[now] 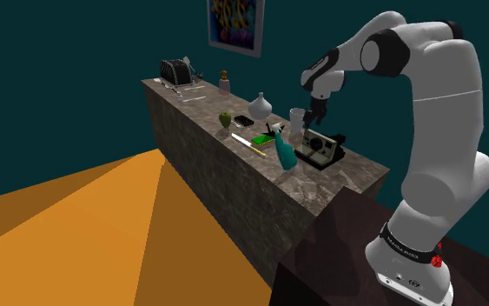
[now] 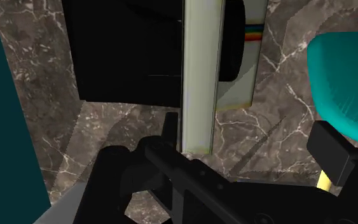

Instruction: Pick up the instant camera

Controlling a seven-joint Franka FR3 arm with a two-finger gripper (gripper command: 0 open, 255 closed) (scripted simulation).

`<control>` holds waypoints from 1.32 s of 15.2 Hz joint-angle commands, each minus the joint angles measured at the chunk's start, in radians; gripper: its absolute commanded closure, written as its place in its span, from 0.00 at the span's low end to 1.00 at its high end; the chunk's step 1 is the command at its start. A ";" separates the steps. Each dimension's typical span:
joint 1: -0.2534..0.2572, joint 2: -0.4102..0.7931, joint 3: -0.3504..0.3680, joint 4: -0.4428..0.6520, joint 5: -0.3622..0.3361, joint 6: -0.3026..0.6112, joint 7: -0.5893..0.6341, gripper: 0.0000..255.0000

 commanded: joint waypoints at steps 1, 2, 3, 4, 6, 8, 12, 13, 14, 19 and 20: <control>-0.039 0.088 0.008 0.094 0.026 -0.016 -0.018 0.00; -0.045 0.101 0.010 0.108 0.029 -0.018 -0.020 0.00; -0.047 0.109 0.013 0.105 0.033 -0.009 -0.022 0.00; -0.048 0.116 0.015 0.103 0.036 0.001 -0.024 0.00; -0.052 0.132 0.020 0.100 0.043 0.019 -0.028 0.00; -0.055 0.148 0.025 0.097 0.050 0.037 -0.033 0.00; -0.058 0.159 0.029 0.093 0.055 0.053 -0.037 1.00; -0.058 0.159 0.029 0.092 0.055 0.054 -0.037 1.00; -0.058 0.158 0.029 0.090 0.055 0.054 -0.037 1.00; -0.058 0.158 0.029 0.093 0.055 0.051 -0.037 1.00; -0.058 0.158 0.029 0.093 0.055 0.051 -0.037 1.00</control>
